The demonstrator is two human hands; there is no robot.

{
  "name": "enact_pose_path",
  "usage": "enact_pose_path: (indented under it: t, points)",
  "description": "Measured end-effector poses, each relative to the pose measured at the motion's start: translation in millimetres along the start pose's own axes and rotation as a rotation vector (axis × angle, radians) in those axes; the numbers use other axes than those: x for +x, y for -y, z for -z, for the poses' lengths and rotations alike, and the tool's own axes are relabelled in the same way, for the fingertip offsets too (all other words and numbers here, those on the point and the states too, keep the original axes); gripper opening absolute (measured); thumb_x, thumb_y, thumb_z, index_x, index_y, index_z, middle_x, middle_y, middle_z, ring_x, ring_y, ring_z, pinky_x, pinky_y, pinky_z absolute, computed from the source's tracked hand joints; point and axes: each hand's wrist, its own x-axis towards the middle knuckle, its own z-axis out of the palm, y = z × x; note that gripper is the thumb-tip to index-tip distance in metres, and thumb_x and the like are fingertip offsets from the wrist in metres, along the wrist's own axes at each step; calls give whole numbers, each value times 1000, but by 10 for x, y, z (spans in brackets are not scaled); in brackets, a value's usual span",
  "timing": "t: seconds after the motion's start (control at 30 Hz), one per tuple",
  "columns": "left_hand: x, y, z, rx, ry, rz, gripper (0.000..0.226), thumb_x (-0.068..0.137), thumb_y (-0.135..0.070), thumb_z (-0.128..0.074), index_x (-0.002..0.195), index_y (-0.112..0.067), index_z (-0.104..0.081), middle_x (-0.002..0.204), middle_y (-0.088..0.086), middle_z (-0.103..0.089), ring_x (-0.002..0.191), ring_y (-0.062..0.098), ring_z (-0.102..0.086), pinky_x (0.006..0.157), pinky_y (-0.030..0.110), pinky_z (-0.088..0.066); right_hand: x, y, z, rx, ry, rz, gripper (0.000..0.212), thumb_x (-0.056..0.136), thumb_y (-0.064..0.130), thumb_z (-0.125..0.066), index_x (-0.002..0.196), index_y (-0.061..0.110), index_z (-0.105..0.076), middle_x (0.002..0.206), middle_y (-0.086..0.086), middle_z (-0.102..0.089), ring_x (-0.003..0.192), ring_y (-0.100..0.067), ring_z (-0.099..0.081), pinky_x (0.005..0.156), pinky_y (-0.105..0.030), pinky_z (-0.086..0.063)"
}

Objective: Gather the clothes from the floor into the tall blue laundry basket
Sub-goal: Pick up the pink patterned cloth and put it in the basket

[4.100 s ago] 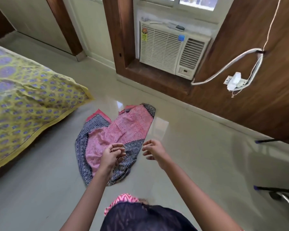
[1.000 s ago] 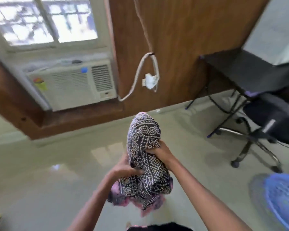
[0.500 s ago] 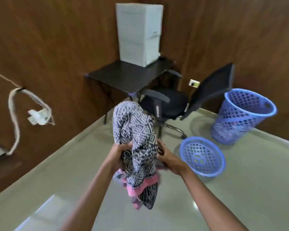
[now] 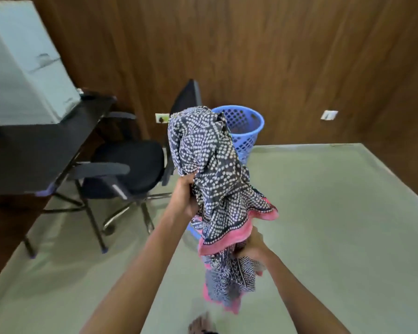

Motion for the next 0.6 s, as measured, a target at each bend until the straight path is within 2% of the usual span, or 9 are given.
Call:
enact_pose_path:
  t: [0.1, 0.17, 0.2, 0.27, 0.33, 0.4, 0.43, 0.5, 0.6]
  points:
    - [556, -83, -100, 23, 80, 32, 37, 66, -14, -44, 98, -7, -61, 78, 5, -76, 74, 21, -71, 66, 31, -61, 336, -16, 240, 61, -8, -140, 37, 69, 12, -72, 103, 6, -60, 98, -7, -65, 88, -17, -59, 89, -38, -49]
    - [919, -130, -160, 81, 104, 67, 36, 66, -13, -46, 99, -6, -60, 77, 4, -76, 73, 20, -71, 63, 29, -60, 657, -90, 423, 165, -57, -202, 8, 80, 12, -61, 87, 9, -60, 83, -8, -64, 75, -21, -59, 80, -42, -51]
    - [1081, -150, -187, 114, 117, 73, 36, 65, -12, -47, 98, -6, -59, 74, 2, -76, 68, 17, -72, 60, 26, -59, 835, -174, 509, 228, -112, -223, 4, 85, 12, -58, 85, 9, -60, 82, -10, -65, 76, -25, -61, 79, -42, -52]
    - [1384, -190, -241, 166, 157, 79, 36, 66, -9, -49, 100, -5, -58, 71, -1, -75, 64, 12, -71, 58, 23, -58, 1039, -221, 716, 340, -227, -256, 11, 88, 9, -54, 90, 4, -64, 88, -17, -70, 83, -35, -67, 80, -45, -54]
    - [1725, -156, -325, 223, 175, 93, 27, 74, 0, -54, 100, -7, -58, 70, -4, -75, 63, 10, -71, 62, 23, -59, 1129, -168, 944, 623, -361, -250, 19, 87, 0, -53, 102, -2, -64, 95, -20, -70, 88, -36, -68, 79, -46, -53]
    - [2029, -62, -407, 293, 153, 111, 20, 85, 4, -54, 98, -11, -58, 78, -3, -74, 71, 14, -70, 81, 29, -58, 1211, -95, 1223, 875, -451, -230, 22, 86, -3, -51, 106, 0, -63, 93, -17, -68, 83, -28, -64, 73, -36, -51]
    - [2249, 21, -463, 373, 139, 86, 23, 83, 4, -59, 99, -12, -58, 87, -2, -72, 79, 16, -67, 92, 36, -53, 1313, -103, 1405, 936, -481, -244, 20, 86, 0, -51, 101, 3, -64, 90, -15, -67, 80, -26, -62, 71, -33, -50]
    - [2574, 142, -528, 629, 127, -49, 39, 70, 3, -74, 102, -14, -59, 102, 2, -67, 94, 19, -62, 102, 43, -46, 1483, -83, 1709, 959, -502, -271, 12, 85, 6, -52, 83, 9, -64, 81, -13, -66, 72, -25, -60, 67, -32, -46]
    - [3056, 445, -683, 1194, 143, -209, 55, 73, -7, -76, 123, -8, -53, 113, 4, -61, 106, 10, -52, 92, 25, -43, 1865, -139, 2161, 948, -519, -233, 12, 86, 16, -55, 79, 14, -64, 86, -12, -68, 78, -25, -62, 73, -33, -45]
